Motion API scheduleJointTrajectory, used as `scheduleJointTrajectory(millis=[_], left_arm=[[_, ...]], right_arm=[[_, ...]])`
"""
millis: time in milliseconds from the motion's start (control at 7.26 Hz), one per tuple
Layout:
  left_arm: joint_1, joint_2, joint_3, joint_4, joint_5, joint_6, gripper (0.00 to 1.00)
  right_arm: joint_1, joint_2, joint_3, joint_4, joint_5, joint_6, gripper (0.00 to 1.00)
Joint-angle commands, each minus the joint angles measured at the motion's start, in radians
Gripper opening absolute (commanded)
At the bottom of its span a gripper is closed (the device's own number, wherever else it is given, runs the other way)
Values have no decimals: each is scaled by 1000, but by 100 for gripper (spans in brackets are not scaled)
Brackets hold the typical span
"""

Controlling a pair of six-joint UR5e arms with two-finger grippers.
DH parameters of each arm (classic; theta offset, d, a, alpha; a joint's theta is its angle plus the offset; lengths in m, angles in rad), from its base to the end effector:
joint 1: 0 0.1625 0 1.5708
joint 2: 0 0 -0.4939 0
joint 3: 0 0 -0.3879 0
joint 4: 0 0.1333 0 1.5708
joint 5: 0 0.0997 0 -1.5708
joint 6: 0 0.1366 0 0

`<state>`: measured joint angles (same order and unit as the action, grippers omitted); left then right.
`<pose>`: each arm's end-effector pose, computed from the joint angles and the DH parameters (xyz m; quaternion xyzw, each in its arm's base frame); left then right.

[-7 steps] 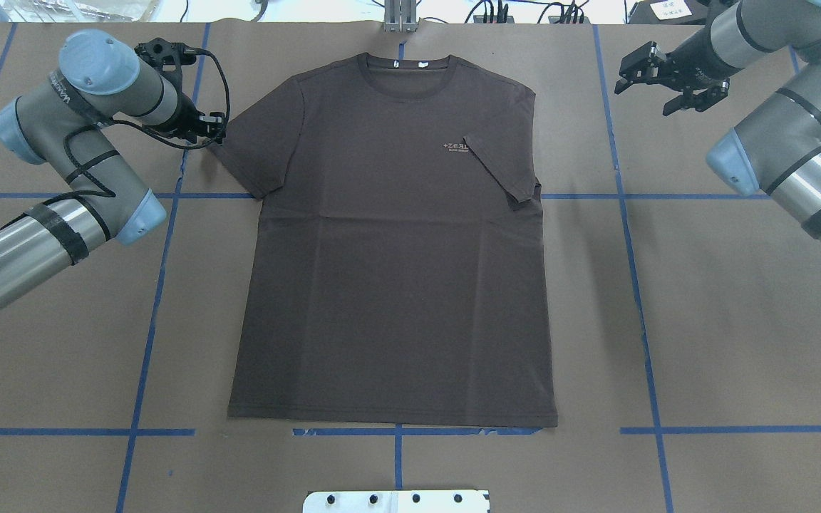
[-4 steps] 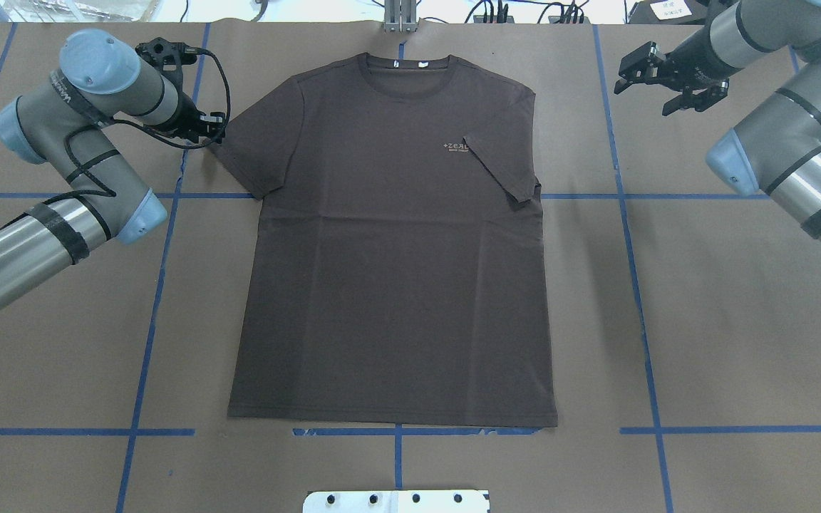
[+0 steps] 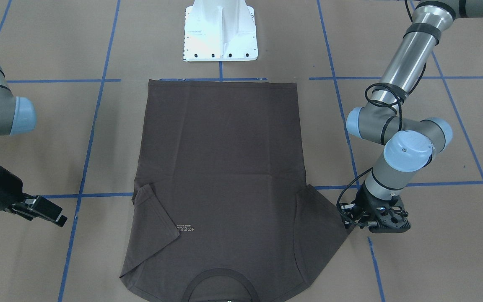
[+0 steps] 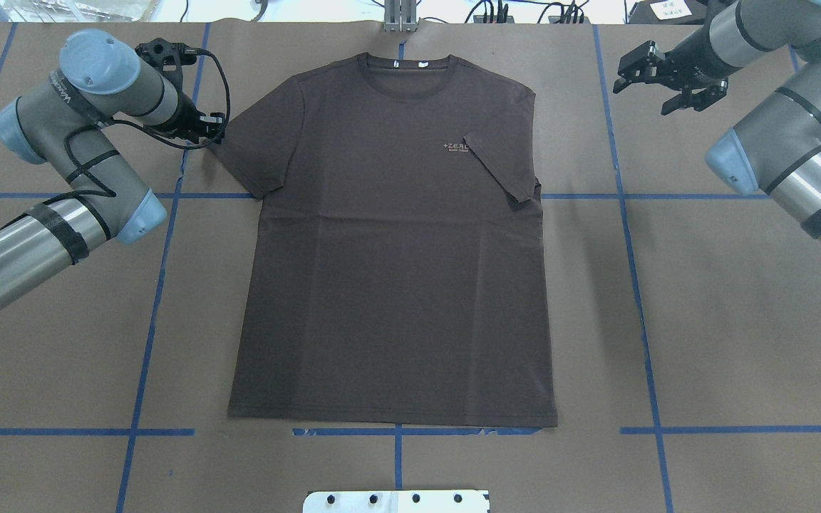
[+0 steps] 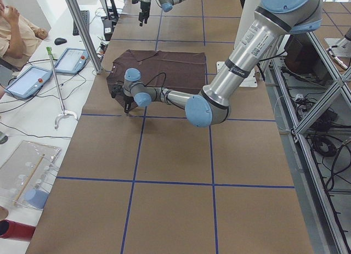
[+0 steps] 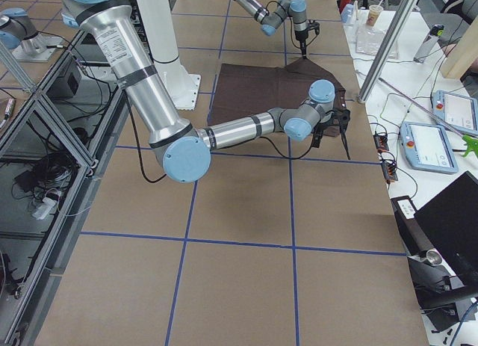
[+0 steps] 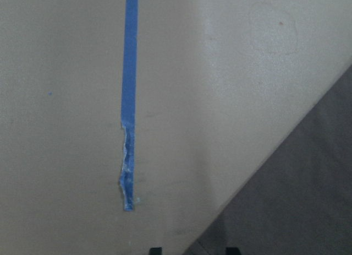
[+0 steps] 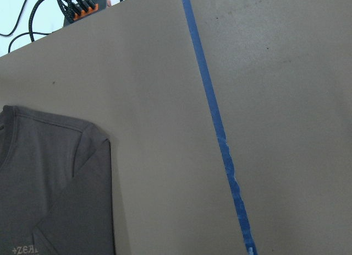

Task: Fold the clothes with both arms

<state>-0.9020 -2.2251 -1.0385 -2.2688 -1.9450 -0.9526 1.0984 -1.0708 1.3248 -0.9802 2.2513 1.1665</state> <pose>0.4595 -0.7159 0.5210 0.1462 0.4014 -0.0540 0.9025 -0.3027 -0.6964 0.4944 0.0413 -0.4901 0.1638 0.8551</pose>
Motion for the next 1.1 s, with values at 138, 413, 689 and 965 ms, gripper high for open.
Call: scheduleJointTrajectory(millis=[138,413,689,965], left_arm=[[0,-1,6,0,-2,0,46],[0,-5,6,0,-5,-2,26],[0,-5,8,0,-5,-2,10],[-2,-22,6,2,-8,-8,0]], right_arm=[[0,0,4,0,2,1,100],[2,0,5,0,4,1,100],[2,2,5,0,4,1,100],[2,5,5,-3,5,1,100]])
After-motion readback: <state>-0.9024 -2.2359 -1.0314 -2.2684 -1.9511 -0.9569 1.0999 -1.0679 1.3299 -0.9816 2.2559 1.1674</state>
